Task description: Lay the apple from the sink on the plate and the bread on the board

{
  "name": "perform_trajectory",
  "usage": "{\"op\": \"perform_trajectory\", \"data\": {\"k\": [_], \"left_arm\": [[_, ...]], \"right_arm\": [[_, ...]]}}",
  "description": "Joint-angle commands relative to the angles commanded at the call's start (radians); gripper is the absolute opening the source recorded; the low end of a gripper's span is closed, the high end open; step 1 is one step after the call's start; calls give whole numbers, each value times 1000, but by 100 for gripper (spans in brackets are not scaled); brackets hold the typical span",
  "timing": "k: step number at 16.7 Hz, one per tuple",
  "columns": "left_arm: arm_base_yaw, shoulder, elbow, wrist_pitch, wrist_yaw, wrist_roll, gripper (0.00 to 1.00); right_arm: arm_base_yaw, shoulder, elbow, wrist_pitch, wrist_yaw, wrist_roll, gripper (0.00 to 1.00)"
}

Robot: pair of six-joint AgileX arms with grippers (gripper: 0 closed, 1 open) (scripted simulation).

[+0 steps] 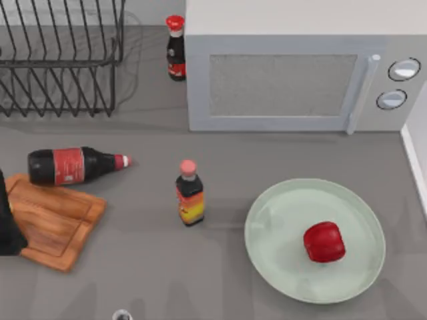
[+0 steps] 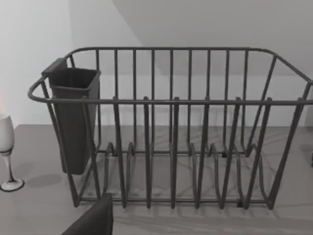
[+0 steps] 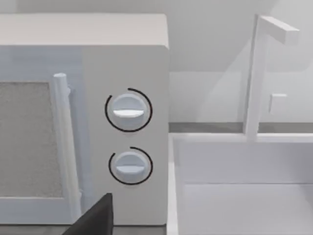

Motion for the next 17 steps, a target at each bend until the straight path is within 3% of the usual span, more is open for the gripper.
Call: {"op": "perform_trajectory", "data": {"k": [9, 13, 17], "left_arm": [[11, 64, 62, -52, -2, 14, 100], [39, 297, 255, -217, -2, 58, 100], [72, 690, 502, -449, 6, 116, 100]], "right_arm": [[-2, -4, -4, 4, 0, -2, 100], [-2, -4, -4, 4, 0, -2, 100], [-2, -4, -4, 4, 0, -2, 100]]}}
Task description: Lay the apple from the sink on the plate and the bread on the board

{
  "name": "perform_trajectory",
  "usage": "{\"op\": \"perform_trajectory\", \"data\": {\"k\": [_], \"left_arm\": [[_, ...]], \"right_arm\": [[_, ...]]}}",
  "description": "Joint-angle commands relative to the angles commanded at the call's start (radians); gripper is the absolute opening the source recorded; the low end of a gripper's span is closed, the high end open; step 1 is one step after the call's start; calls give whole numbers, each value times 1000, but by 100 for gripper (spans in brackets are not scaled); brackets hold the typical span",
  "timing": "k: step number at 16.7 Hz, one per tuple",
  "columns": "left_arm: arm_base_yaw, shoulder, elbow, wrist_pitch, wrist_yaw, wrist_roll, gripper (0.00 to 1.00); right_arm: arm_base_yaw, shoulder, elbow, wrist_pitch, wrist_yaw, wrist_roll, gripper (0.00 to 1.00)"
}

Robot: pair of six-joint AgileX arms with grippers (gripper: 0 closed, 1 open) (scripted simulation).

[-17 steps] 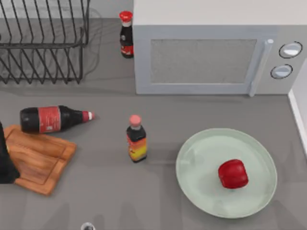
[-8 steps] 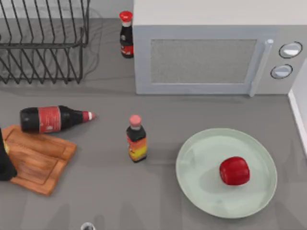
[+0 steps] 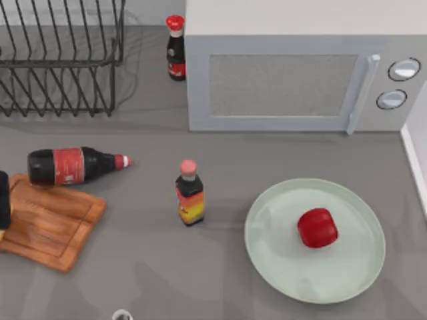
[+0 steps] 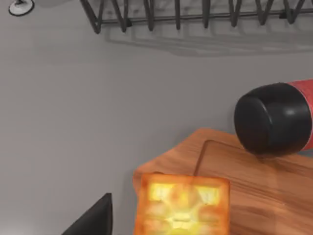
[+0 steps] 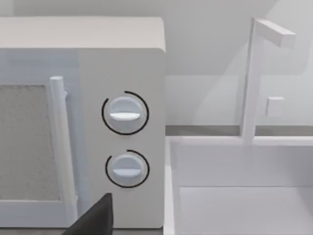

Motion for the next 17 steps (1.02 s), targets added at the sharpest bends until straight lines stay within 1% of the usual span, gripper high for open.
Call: {"op": "perform_trajectory", "data": {"k": [5, 9, 13, 17], "left_arm": [[40, 517, 312, -304, 14, 75, 100], [65, 805, 527, -490, 21, 127, 100], [80, 983, 667, -595, 22, 159, 100], [83, 1013, 695, -615, 22, 165, 100]], "right_arm": [[0, 0, 0, 0, 0, 0, 100], [0, 0, 0, 0, 0, 0, 100], [0, 0, 0, 0, 0, 0, 100], [0, 0, 0, 0, 0, 0, 100]]}}
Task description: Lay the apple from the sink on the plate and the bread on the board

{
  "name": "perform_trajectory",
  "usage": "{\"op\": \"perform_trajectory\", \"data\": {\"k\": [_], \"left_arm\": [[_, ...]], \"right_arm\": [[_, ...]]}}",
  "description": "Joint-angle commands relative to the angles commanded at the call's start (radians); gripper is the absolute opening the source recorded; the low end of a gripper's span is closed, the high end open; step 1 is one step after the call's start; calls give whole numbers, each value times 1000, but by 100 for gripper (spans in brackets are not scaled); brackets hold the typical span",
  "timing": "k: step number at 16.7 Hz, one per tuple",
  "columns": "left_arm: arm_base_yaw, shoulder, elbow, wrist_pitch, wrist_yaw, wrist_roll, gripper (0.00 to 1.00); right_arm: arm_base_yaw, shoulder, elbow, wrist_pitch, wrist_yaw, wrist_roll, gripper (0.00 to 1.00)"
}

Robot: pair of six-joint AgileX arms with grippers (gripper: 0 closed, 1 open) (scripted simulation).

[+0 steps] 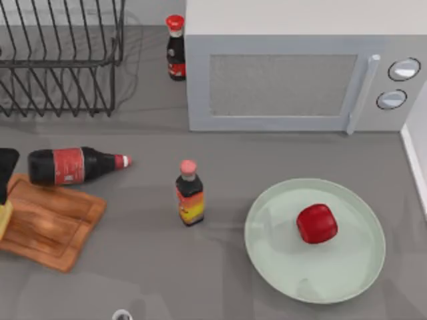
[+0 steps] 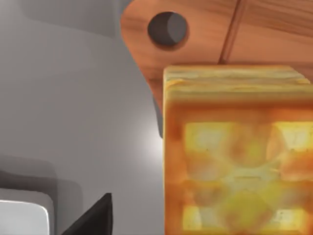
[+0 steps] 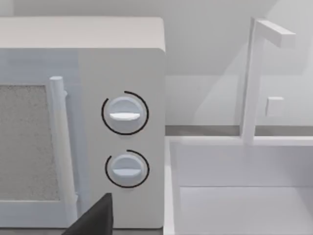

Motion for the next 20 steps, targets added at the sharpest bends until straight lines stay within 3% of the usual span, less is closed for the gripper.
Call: {"op": "perform_trajectory", "data": {"k": [5, 12, 17, 20], "left_arm": [[-4, 6, -17, 19, 0, -3, 100], [-4, 101, -161, 266, 0, -3, 100], [-4, 108, -172, 279, 0, -3, 100], [-4, 108, -172, 279, 0, -3, 77]], "right_arm": [[0, 0, 0, 0, 0, 0, 100], [0, 0, 0, 0, 0, 0, 100], [0, 0, 0, 0, 0, 0, 100], [0, 0, 0, 0, 0, 0, 100]]}}
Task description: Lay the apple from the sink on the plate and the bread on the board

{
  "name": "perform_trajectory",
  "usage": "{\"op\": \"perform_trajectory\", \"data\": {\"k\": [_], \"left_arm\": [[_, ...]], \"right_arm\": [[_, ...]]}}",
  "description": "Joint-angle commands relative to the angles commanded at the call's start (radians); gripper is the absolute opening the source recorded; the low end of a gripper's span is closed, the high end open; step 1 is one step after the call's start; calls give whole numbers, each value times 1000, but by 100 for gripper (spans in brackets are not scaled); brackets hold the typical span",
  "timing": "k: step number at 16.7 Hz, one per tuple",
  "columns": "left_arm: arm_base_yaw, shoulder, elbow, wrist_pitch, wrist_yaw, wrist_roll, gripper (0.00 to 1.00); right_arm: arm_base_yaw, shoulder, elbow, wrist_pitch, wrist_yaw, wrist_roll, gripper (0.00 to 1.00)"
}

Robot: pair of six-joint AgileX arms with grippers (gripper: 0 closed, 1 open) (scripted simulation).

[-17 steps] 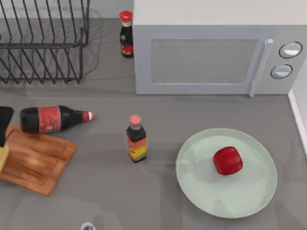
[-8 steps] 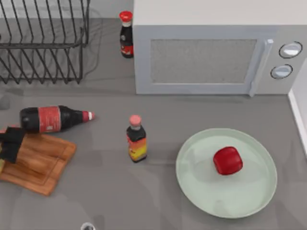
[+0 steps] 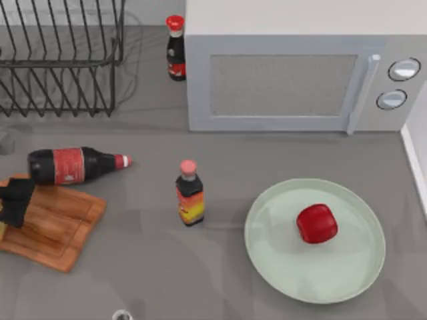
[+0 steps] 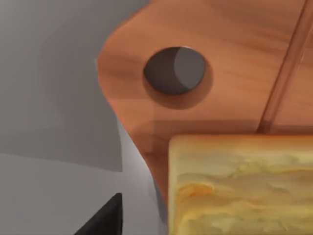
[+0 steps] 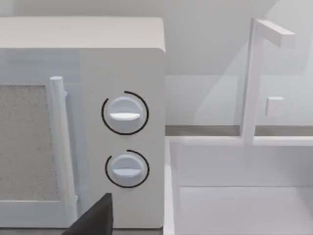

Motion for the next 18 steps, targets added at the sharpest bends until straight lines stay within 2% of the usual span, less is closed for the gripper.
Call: {"op": "perform_trajectory", "data": {"k": [10, 18], "left_arm": [[0, 0, 0, 0, 0, 0, 2], [0, 0, 0, 0, 0, 0, 0]], "right_arm": [[0, 0, 0, 0, 0, 0, 100], [0, 0, 0, 0, 0, 0, 100]]}}
